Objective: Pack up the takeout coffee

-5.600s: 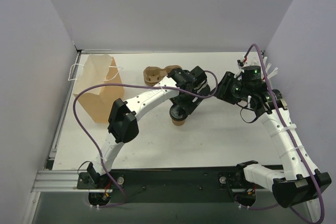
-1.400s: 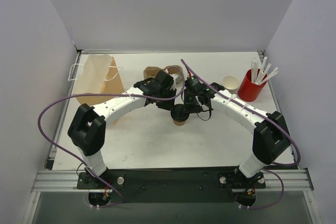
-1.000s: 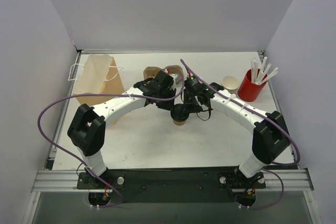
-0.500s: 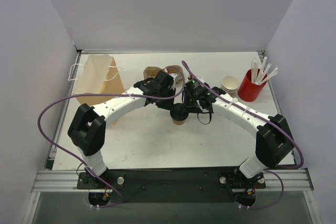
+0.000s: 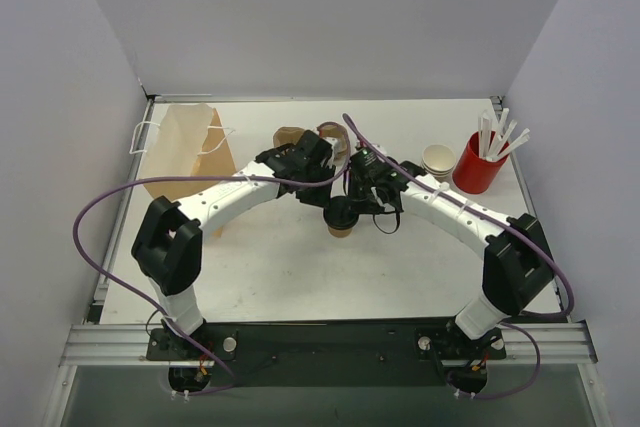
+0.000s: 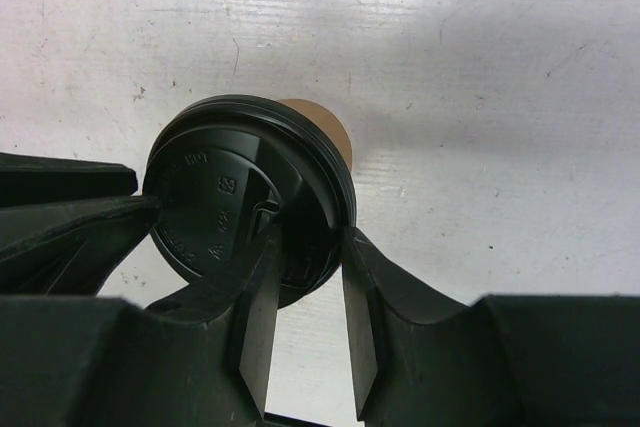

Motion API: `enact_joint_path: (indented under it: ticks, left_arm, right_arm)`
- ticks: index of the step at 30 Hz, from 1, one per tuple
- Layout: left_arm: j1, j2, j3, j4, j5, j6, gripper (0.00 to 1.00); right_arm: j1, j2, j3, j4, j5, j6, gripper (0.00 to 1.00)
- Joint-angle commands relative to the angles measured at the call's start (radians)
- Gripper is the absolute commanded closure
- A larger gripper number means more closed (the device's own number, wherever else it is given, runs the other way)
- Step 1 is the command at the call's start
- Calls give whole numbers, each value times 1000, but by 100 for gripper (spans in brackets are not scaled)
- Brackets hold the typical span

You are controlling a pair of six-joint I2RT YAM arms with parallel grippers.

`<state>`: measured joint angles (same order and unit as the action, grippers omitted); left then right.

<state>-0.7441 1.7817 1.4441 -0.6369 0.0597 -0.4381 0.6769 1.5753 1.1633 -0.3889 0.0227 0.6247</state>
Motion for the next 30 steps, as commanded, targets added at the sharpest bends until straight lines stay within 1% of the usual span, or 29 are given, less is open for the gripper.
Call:
enact_joint_path:
  ticks: [1, 4, 8, 12, 14, 17, 18, 21, 23, 26, 30]
  left_arm:
    - [-1, 8, 97, -46, -9, 33, 69]
    - [3, 12, 125, -58, -3, 39, 68]
    - [23, 1, 139, -78, -21, 38, 64]
    - [69, -31, 137, -93, -78, 19, 63]
    - [87, -56, 133, -92, -92, 13, 60]
    - [118, -84, 128, -93, -118, -4, 57]
    - [133, -91, 124, -93, -132, -19, 55]
    - [153, -131, 105, -70, -146, -46, 50]
    - [172, -160, 105, -58, -149, -54, 45]
    - [195, -191, 125, -67, -156, -60, 43]
    - [215, -215, 191, -86, -146, -47, 41]
  right_arm:
    - [18, 37, 100, -76, 39, -25, 71]
    - [18, 45, 139, -94, 45, -33, 68]
    - [12, 31, 151, -107, 60, -37, 64]
    - [10, 9, 162, -110, 59, -40, 61]
    - [10, 5, 176, -117, 56, -46, 55]
    - [16, 5, 184, -123, 52, -60, 42]
    - [23, 5, 184, -125, 52, -63, 36]
    - [33, 5, 184, -122, 54, -72, 29]
    - [49, 9, 185, -123, 59, -77, 27]
    - [64, 20, 188, -122, 60, -88, 25]
    - [84, 63, 217, -125, 59, -109, 21]
